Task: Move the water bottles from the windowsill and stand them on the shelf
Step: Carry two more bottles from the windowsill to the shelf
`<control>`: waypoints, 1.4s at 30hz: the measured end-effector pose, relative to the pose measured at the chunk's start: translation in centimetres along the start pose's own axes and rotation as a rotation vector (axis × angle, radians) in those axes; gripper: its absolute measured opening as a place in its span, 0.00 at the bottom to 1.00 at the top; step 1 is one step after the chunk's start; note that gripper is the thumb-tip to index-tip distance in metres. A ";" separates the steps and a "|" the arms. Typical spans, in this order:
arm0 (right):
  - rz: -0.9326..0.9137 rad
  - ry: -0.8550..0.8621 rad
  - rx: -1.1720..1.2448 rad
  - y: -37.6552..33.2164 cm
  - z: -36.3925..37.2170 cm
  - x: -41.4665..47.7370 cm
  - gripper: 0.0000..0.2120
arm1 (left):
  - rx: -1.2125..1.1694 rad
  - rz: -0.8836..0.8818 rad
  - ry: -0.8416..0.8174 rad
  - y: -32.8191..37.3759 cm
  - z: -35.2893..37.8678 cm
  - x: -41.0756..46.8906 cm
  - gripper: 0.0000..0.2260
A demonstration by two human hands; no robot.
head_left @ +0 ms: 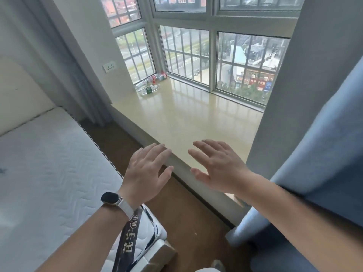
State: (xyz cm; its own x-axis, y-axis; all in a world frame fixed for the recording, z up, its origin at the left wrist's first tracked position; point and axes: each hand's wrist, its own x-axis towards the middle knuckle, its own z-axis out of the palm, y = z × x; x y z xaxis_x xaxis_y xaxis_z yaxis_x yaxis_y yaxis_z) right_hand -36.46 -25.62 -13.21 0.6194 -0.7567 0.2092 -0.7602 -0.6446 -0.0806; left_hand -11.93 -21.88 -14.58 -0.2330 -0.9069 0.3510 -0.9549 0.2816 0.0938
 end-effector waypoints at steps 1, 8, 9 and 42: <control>-0.009 -0.017 0.012 0.4 0.0 0.8 0.27 | 0.009 -0.015 0.007 -0.1 0.0 0.3 0.21; -0.076 -0.068 0.067 1.8 0.6 5.5 0.29 | 0.043 -0.151 0.086 -1.0 -1.3 1.3 0.21; -0.088 -0.075 0.075 2.0 0.7 6.5 0.30 | 0.044 -0.166 0.104 -1.3 -1.6 1.6 0.21; -0.126 -0.100 -0.001 0.1 5.9 38.4 0.28 | 0.048 -0.275 0.153 -30.4 3.7 15.9 0.20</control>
State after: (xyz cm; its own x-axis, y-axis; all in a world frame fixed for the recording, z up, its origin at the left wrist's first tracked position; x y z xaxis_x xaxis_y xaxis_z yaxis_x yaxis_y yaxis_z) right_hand -11.60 -55.32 -10.93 0.7264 -0.6767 0.1196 -0.6753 -0.7352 -0.0585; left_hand 12.74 -46.00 -15.30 0.0616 -0.8883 0.4551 -0.9868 0.0142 0.1613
